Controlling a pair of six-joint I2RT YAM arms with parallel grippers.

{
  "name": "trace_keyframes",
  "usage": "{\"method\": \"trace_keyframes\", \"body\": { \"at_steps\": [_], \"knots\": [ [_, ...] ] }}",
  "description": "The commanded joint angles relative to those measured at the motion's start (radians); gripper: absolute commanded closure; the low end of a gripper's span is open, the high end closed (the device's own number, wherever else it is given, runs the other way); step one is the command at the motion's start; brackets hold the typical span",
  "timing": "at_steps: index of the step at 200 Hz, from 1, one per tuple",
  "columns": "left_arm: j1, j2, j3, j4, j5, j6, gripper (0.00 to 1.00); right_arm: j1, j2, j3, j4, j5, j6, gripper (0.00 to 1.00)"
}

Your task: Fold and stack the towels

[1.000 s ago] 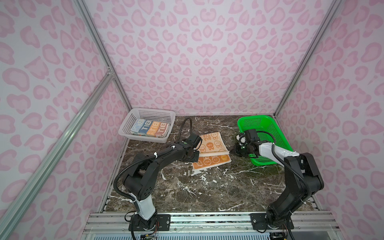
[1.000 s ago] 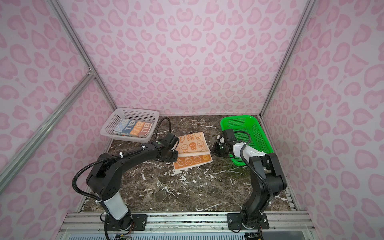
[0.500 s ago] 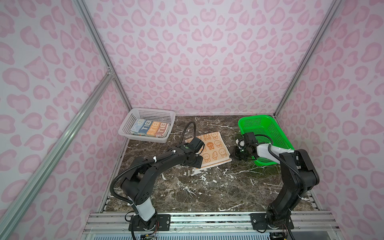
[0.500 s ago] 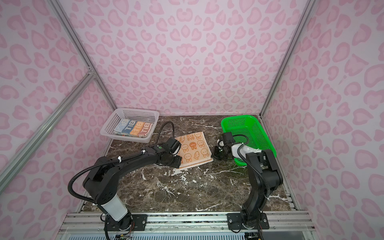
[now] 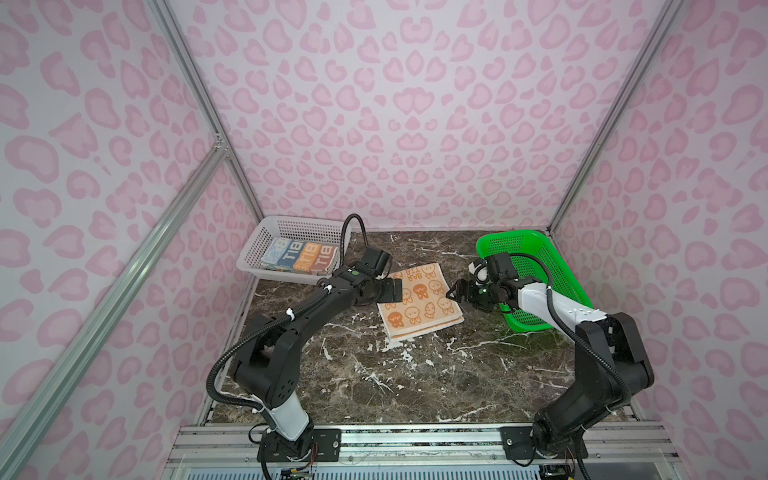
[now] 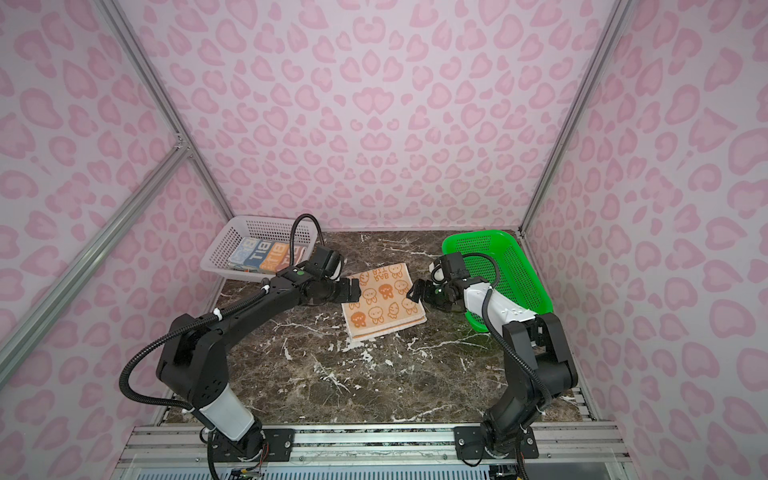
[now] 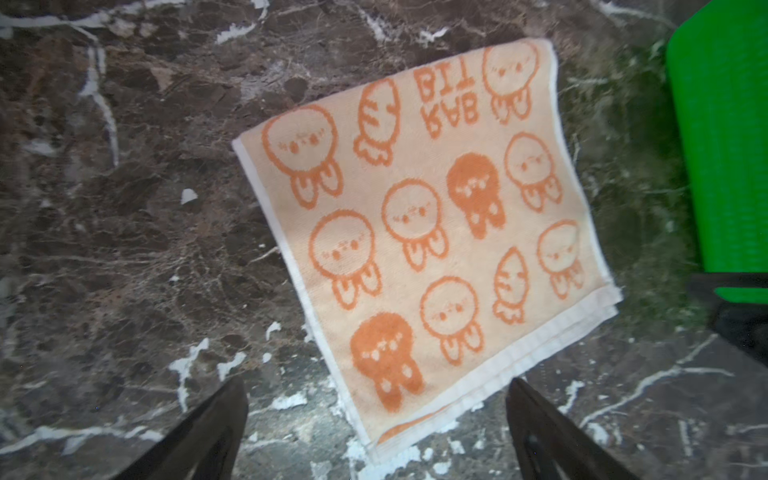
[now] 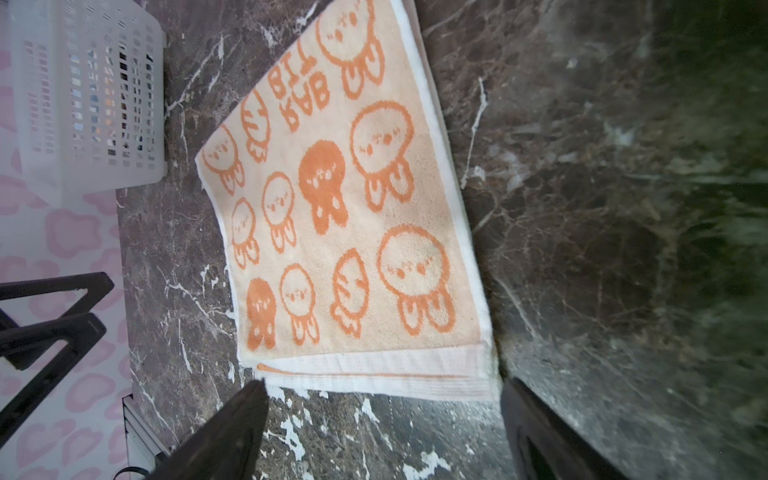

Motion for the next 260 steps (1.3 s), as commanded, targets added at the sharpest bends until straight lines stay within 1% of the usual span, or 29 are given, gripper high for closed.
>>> {"method": "trace_keyframes", "body": {
  "at_steps": [1, 13, 28, 49, 66, 102, 133, 168, 183, 197, 220, 236, 260],
  "knots": [
    [0.002, 0.037, -0.001, 0.125, 0.134, -0.145, 0.02, 0.003, 0.054, 0.001, 0.115, -0.099, 0.053, 0.06],
    [0.000, 0.059, -0.020, 0.160, 0.152, -0.181, 0.02, 0.008, 0.091, -0.002, 0.164, -0.127, 0.075, 0.05],
    [-0.002, 0.080, -0.051, 0.191, 0.166, -0.199, 0.02, 0.012, 0.117, -0.009, 0.194, -0.125, 0.087, 0.04],
    [-0.007, 0.111, -0.076, 0.186, 0.170, -0.190, 0.02, 0.015, 0.153, -0.018, 0.198, -0.118, 0.077, 0.03],
    [-0.006, 0.120, -0.099, 0.171, 0.144, -0.176, 0.02, 0.016, 0.165, -0.049, 0.214, -0.121, 0.073, 0.01],
    [-0.001, 0.135, -0.115, 0.141, 0.119, -0.142, 0.02, 0.029, 0.150, -0.141, 0.249, -0.117, 0.079, 0.01],
    [0.031, 0.156, -0.122, 0.121, 0.111, -0.119, 0.02, 0.057, 0.106, -0.233, 0.282, -0.101, 0.107, 0.01],
    [0.059, 0.166, -0.092, 0.074, 0.064, -0.049, 0.02, 0.079, 0.081, -0.250, 0.267, -0.091, 0.118, 0.01],
    [0.059, 0.165, -0.056, 0.053, 0.068, 0.009, 0.02, 0.087, 0.066, -0.216, 0.230, -0.093, 0.115, 0.01],
    [0.059, 0.144, -0.025, 0.039, 0.053, 0.049, 0.02, 0.093, 0.036, -0.148, 0.159, -0.085, 0.091, 0.01],
    [0.059, 0.093, 0.018, 0.030, -0.002, 0.120, 0.02, 0.076, 0.013, 0.014, 0.016, -0.017, 0.012, 0.01],
    [0.059, 0.055, 0.033, 0.055, -0.053, 0.162, 0.02, 0.047, 0.064, 0.136, -0.050, 0.011, -0.030, 0.01],
    [0.058, 0.010, 0.011, 0.152, -0.130, 0.196, 0.02, 0.021, 0.206, 0.321, -0.120, 0.024, -0.086, 0.01]
  ]
}}
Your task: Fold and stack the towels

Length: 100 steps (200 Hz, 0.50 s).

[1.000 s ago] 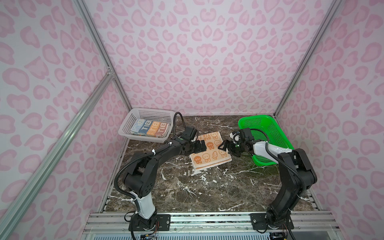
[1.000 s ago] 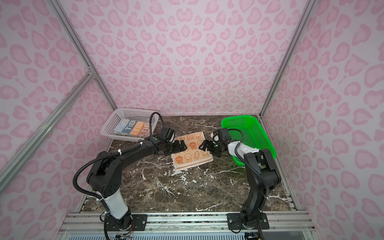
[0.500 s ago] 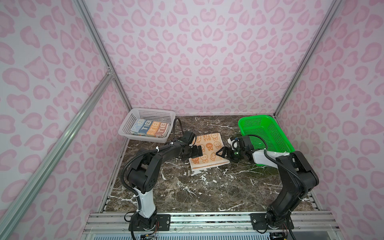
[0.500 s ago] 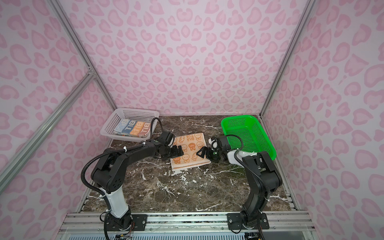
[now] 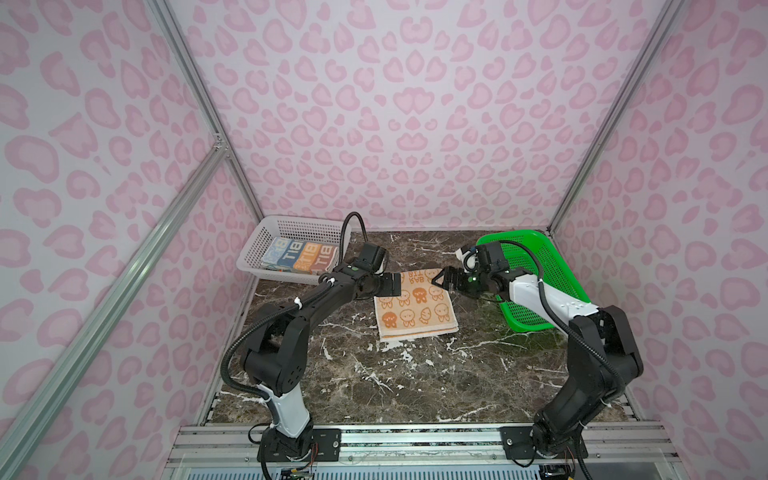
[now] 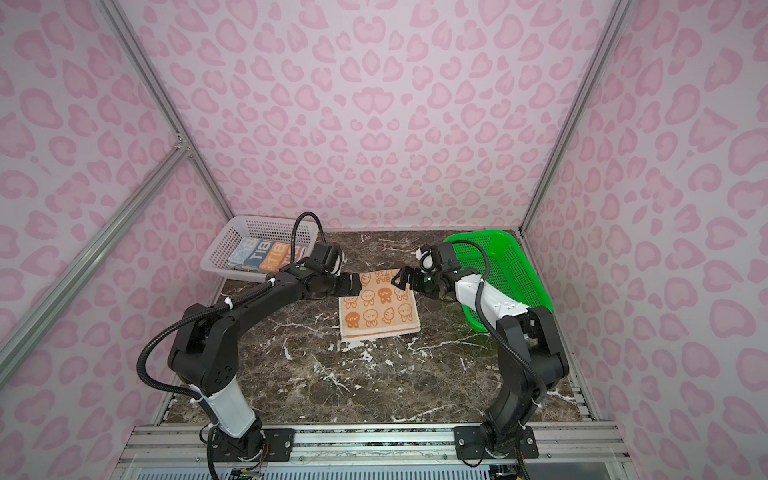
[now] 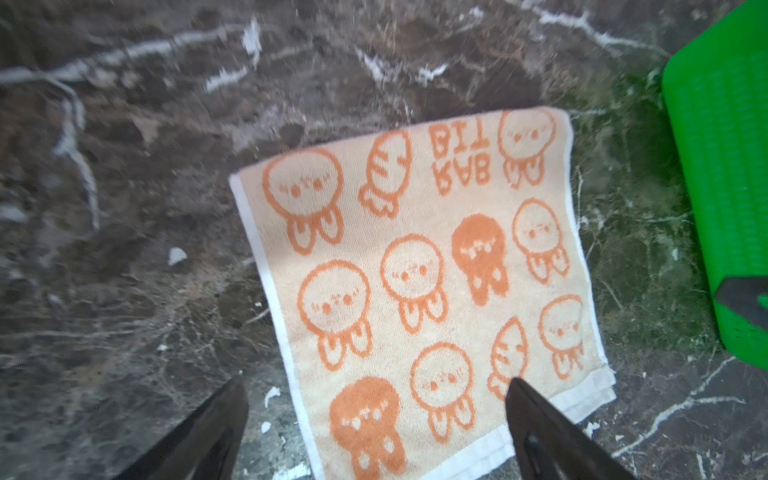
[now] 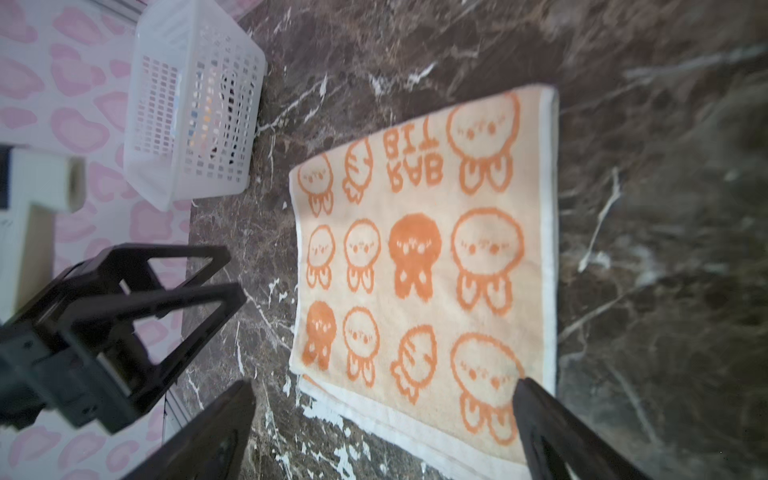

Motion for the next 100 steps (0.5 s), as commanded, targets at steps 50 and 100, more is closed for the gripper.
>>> {"method": "trace_keyframes", "body": {
  "at_steps": [50, 100],
  "knots": [
    [0.002, 0.085, 0.147, 0.052, -0.164, 0.084, 0.02, -0.028, 0.403, 0.492, -0.322, 0.180, -0.225, 0.11],
    [0.004, 0.160, 0.229, 0.026, -0.112, 0.112, 0.02, -0.042, 0.589, 0.702, -0.436, 0.230, -0.335, 0.31]
  ]
}}
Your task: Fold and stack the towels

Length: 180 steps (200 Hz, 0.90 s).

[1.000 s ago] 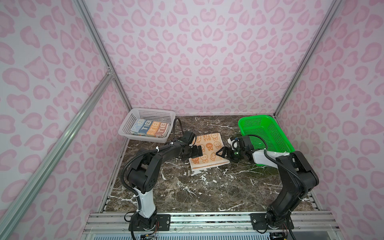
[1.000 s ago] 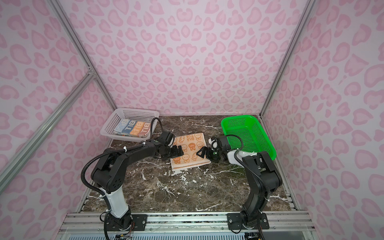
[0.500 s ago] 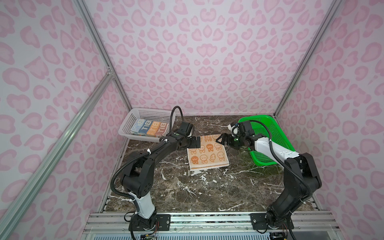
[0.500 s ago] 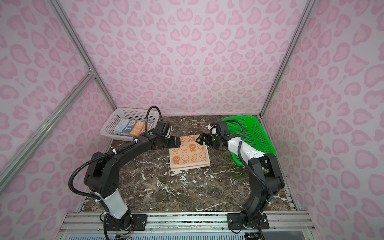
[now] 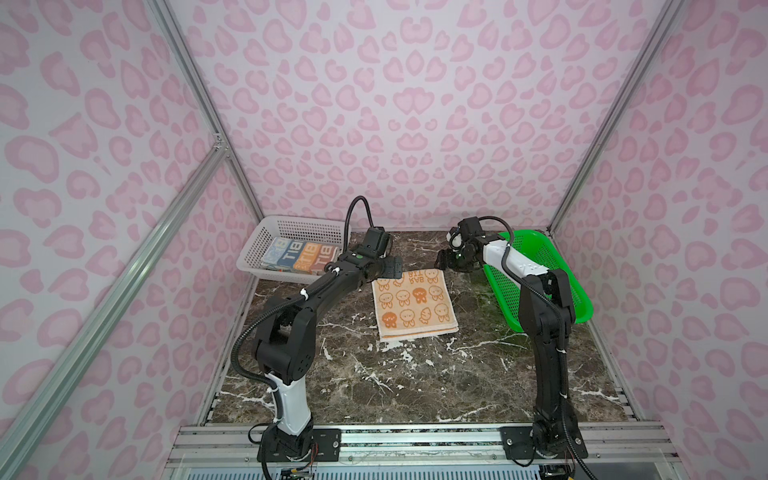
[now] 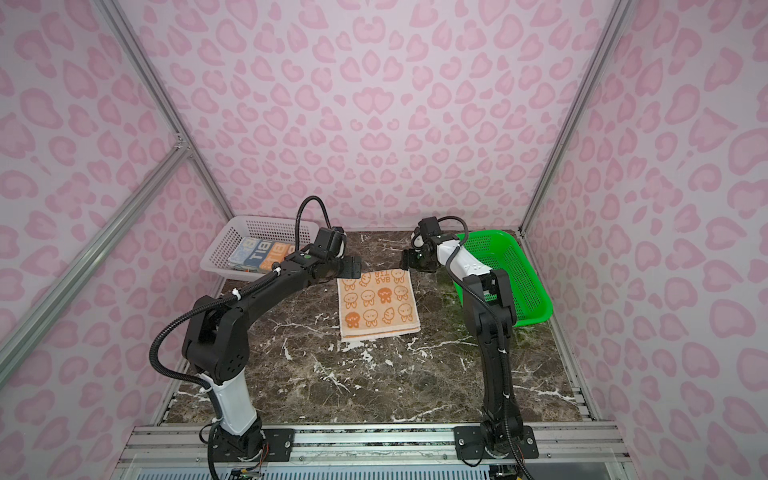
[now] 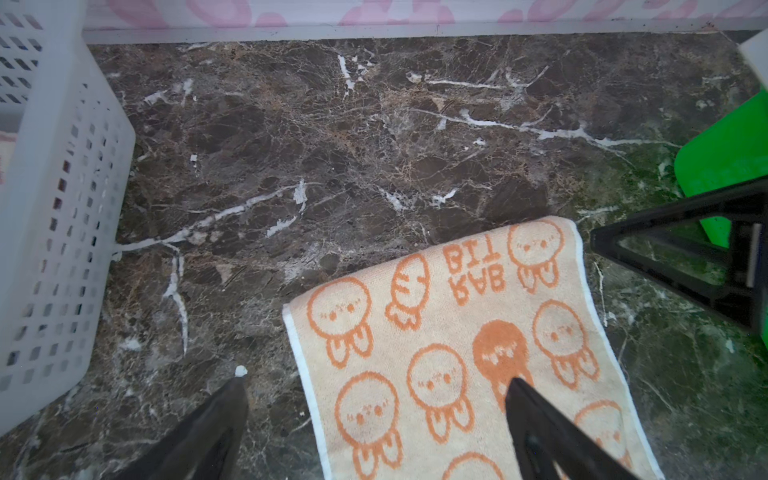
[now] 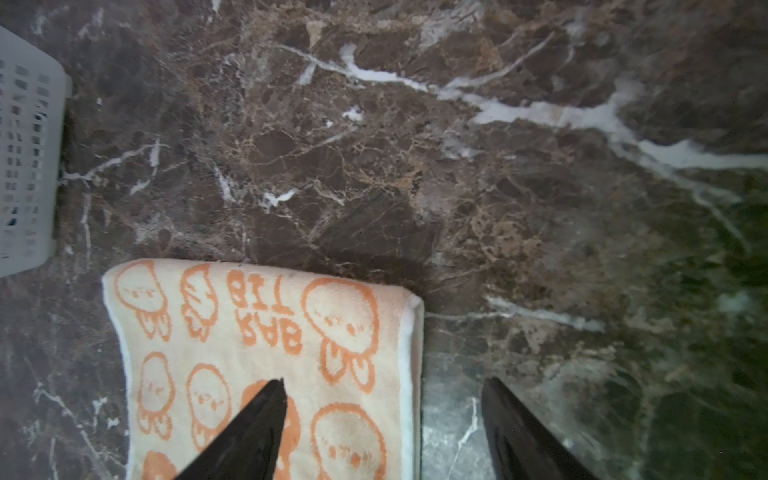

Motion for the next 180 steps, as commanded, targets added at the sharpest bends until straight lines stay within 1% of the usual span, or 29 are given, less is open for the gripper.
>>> {"method": "trace_keyframes", "body": {
  "at_steps": [1, 8, 23, 34, 62, 80, 92, 143, 155, 166, 180],
  "knots": [
    [0.002, 0.026, 0.036, -0.011, 0.022, 0.024, 0.02, -0.005, 0.066, 0.059, -0.094, 0.044, -0.081, 0.31],
    [0.003, 0.034, 0.039, -0.014, 0.024, 0.027, 0.02, -0.006, 0.084, 0.080, -0.102, 0.048, -0.091, 0.33],
    [0.004, 0.049, 0.048, -0.023, 0.031, 0.034, 0.02, -0.007, 0.122, 0.125, -0.123, 0.038, -0.106, 0.40],
    [0.004, 0.057, 0.051, -0.030, 0.032, 0.035, 0.02, -0.005, 0.148, 0.155, -0.140, 0.035, -0.114, 0.43],
    [0.007, 0.065, 0.042, -0.031, 0.043, 0.038, 0.02, -0.004, 0.190, 0.181, -0.144, 0.029, -0.120, 0.53],
    [0.012, 0.071, 0.036, -0.032, 0.046, 0.036, 0.02, 0.001, 0.201, 0.189, -0.142, 0.023, -0.123, 0.54],
    [0.015, 0.072, 0.033, -0.031, 0.049, 0.031, 0.02, 0.004, 0.205, 0.190, -0.135, 0.021, -0.121, 0.57],
    [0.027, 0.083, 0.031, -0.047, 0.054, 0.027, 0.02, 0.019, 0.243, 0.239, -0.156, 0.014, -0.134, 0.59],
    [0.036, 0.093, 0.040, -0.059, 0.067, 0.024, 0.02, 0.026, 0.261, 0.260, -0.174, 0.027, -0.139, 0.64],
    [0.045, 0.101, 0.047, -0.070, 0.084, 0.017, 0.02, 0.032, 0.272, 0.267, -0.184, 0.036, -0.142, 0.71],
    [0.063, 0.112, 0.059, -0.090, 0.110, 0.006, 0.02, 0.036, 0.275, 0.267, -0.187, 0.043, -0.139, 0.78]
  ]
}}
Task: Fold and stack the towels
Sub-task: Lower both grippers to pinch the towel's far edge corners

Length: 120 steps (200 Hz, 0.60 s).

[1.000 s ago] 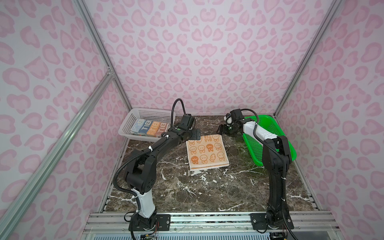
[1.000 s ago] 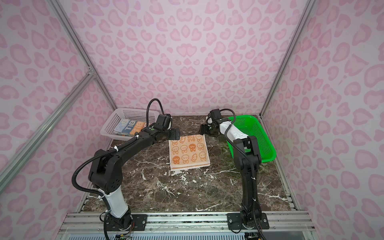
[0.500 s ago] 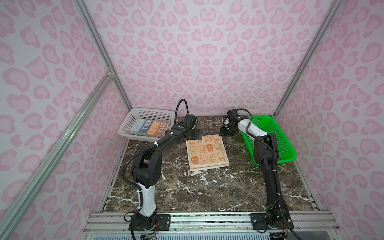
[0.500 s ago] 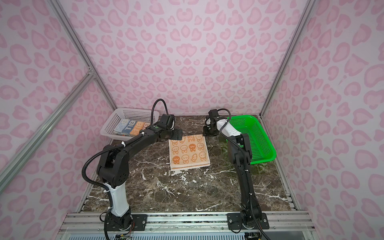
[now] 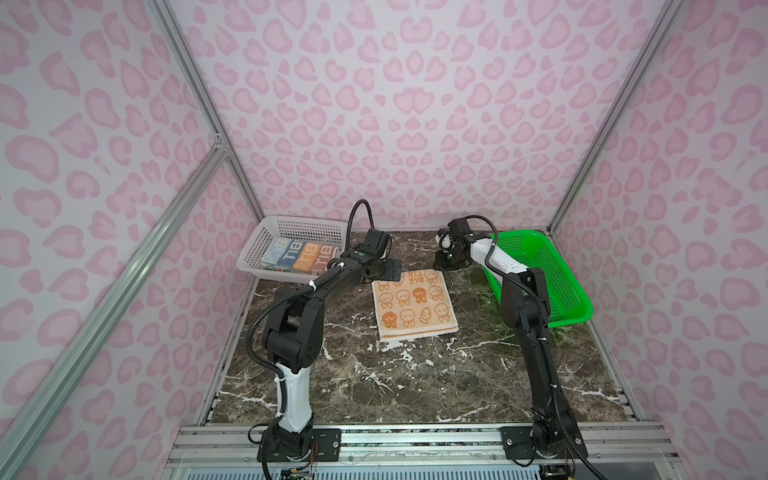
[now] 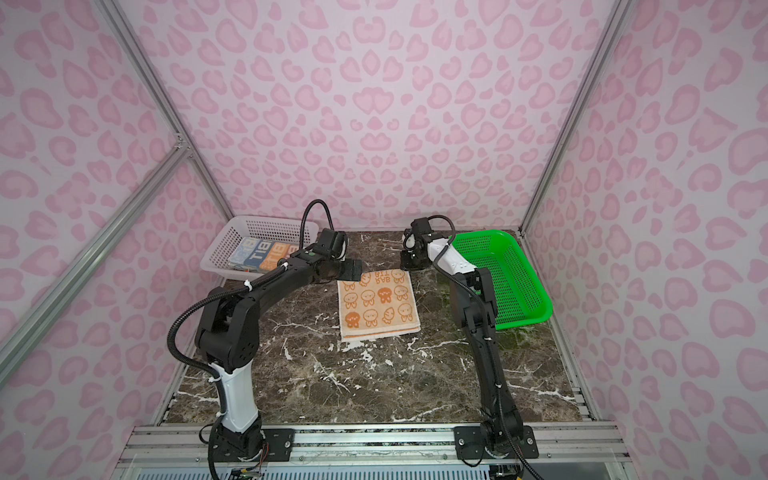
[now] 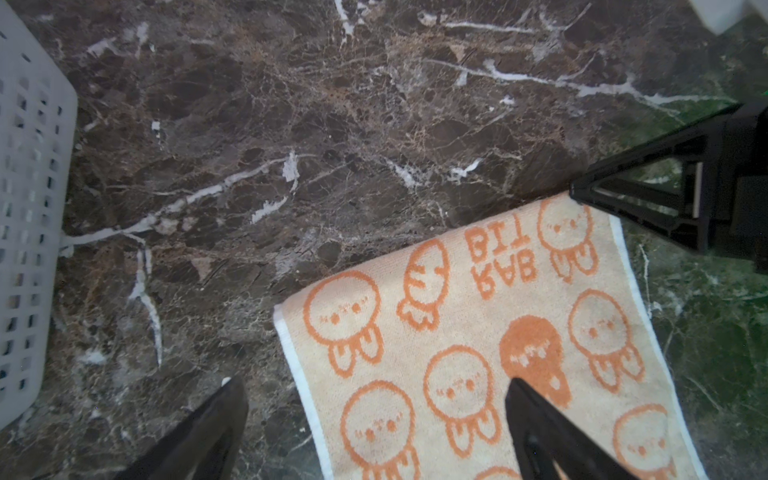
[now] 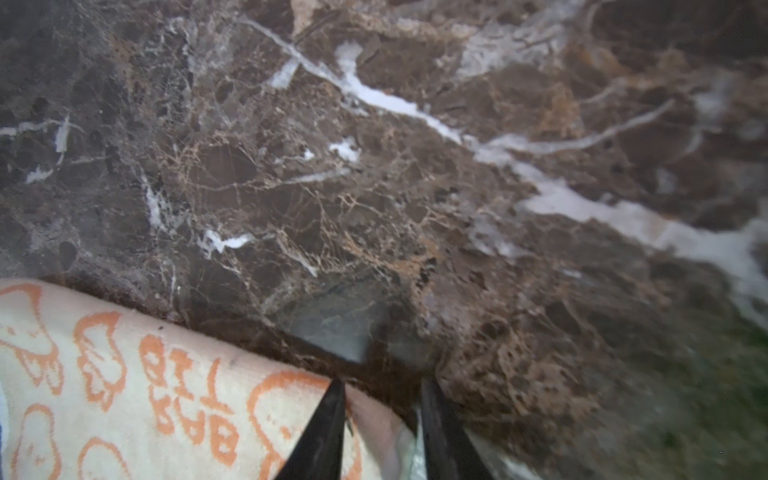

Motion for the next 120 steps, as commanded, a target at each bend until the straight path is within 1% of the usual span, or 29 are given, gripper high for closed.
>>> {"method": "trace_keyframes", "body": {
  "at_steps": [1, 13, 33, 70, 87, 120],
  "knots": [
    [0.024, 0.019, 0.023, -0.042, 0.044, -0.019, 0.02, 0.008, 0.036, -0.007, -0.108, 0.036, -0.005, 0.78],
    [0.035, 0.035, 0.035, -0.059, 0.079, -0.017, 0.02, 0.007, 0.035, -0.010, -0.111, 0.040, 0.003, 0.84],
    [0.049, 0.068, 0.065, -0.104, 0.096, -0.011, 0.02, 0.003, 0.026, -0.016, -0.109, 0.036, 0.005, 0.87],
    [0.054, 0.086, 0.074, -0.129, 0.135, -0.006, 0.02, -0.026, 0.002, -0.029, -0.083, -0.018, 0.023, 0.85],
    [0.053, 0.080, 0.065, -0.123, 0.138, -0.006, 0.02, -0.041, -0.014, -0.045, -0.065, -0.054, 0.030, 0.82],
    [0.054, 0.078, 0.056, -0.123, 0.130, 0.000, 0.02, -0.053, -0.029, -0.057, -0.059, -0.071, 0.026, 0.80]
  ]
}}
